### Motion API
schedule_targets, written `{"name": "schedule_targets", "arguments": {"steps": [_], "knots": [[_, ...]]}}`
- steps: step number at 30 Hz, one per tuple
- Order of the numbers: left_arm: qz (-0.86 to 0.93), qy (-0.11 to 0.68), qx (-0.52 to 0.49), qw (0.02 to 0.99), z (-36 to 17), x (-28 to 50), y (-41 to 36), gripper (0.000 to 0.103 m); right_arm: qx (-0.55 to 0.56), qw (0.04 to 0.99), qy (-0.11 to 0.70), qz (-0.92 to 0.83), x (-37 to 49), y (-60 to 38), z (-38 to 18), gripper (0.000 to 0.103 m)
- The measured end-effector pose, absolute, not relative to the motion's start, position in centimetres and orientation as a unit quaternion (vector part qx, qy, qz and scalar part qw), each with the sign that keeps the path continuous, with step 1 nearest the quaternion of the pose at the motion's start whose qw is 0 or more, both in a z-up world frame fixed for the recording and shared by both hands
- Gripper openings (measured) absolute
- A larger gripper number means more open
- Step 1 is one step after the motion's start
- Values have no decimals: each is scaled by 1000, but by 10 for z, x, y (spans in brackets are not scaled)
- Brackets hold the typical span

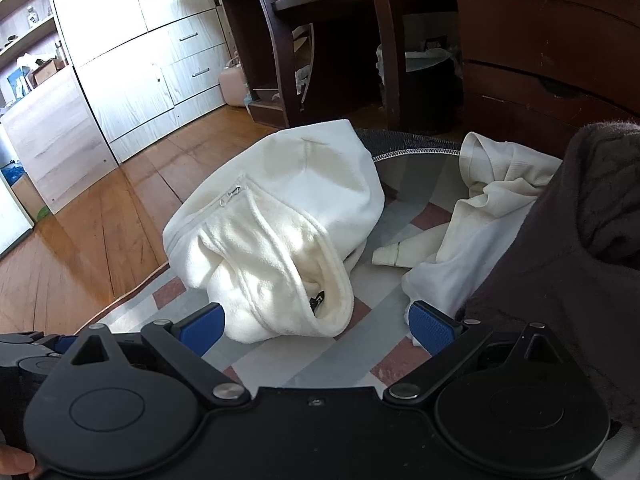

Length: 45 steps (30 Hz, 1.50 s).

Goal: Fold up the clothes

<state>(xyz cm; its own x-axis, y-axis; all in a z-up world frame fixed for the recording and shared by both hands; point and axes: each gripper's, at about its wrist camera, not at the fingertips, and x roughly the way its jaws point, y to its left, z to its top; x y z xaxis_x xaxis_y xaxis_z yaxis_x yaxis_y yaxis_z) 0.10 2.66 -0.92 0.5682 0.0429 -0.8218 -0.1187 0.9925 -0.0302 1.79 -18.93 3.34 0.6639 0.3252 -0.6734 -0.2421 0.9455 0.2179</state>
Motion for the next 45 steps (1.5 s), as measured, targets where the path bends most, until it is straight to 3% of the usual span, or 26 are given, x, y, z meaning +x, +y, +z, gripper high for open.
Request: {"name": "schedule_targets", "arguments": {"steps": [3,8,11,14,16,18,20,21,27,28,29,30,32,33,35,36,38,42,43,44,45], "knots": [[53,461,-54,884,-12,1,30,103,67,908,378,165,18,-192,32,100],[78,418,-81,902,-30,-3,43,103,236,846,391,274,22,-218,13,100],[84,408,-100,904,-38,10,58,103,253,844,375,287,36,-222,-9,100],[89,399,-120,905,-47,24,73,101,228,850,376,291,67,-220,-32,87],[92,393,-133,905,-52,33,83,99,252,835,388,296,95,-222,-46,87],[95,386,-147,906,-58,42,92,91,256,835,391,293,120,-222,-55,87],[99,380,-160,906,-63,51,102,71,227,852,384,276,141,-218,-60,87],[100,376,-166,906,-66,55,107,67,216,859,380,267,153,-215,-61,87],[54,357,-201,911,-86,96,121,57,243,873,363,216,222,-216,-68,89],[36,349,-222,910,-90,101,125,56,241,873,367,212,230,-215,-71,81],[11,359,-255,898,-97,107,131,54,236,873,371,210,236,-214,-74,55],[3,365,-285,886,-103,109,137,49,231,873,376,208,243,-212,-77,47],[-12,375,-344,861,-115,114,149,32,220,873,386,204,256,-209,-83,41],[-19,379,-374,846,-121,116,155,31,213,876,384,199,258,-207,-84,41],[-18,386,-381,840,-131,120,154,31,196,886,377,186,259,-203,-86,45],[-17,390,-384,837,-136,123,154,31,188,890,374,180,260,-201,-87,52],[-16,396,-390,831,-145,127,153,31,171,899,366,168,261,-197,-89,98],[-12,410,-401,819,-165,137,151,51,239,864,406,178,268,-202,-123,100],[-12,414,-403,816,-169,139,150,67,281,837,428,193,270,-201,-137,100],[-13,418,-445,792,-181,140,155,73,329,803,451,209,271,-199,-151,91],[-15,422,-489,763,-193,140,160,72,385,766,462,227,267,-197,-164,82]]}}
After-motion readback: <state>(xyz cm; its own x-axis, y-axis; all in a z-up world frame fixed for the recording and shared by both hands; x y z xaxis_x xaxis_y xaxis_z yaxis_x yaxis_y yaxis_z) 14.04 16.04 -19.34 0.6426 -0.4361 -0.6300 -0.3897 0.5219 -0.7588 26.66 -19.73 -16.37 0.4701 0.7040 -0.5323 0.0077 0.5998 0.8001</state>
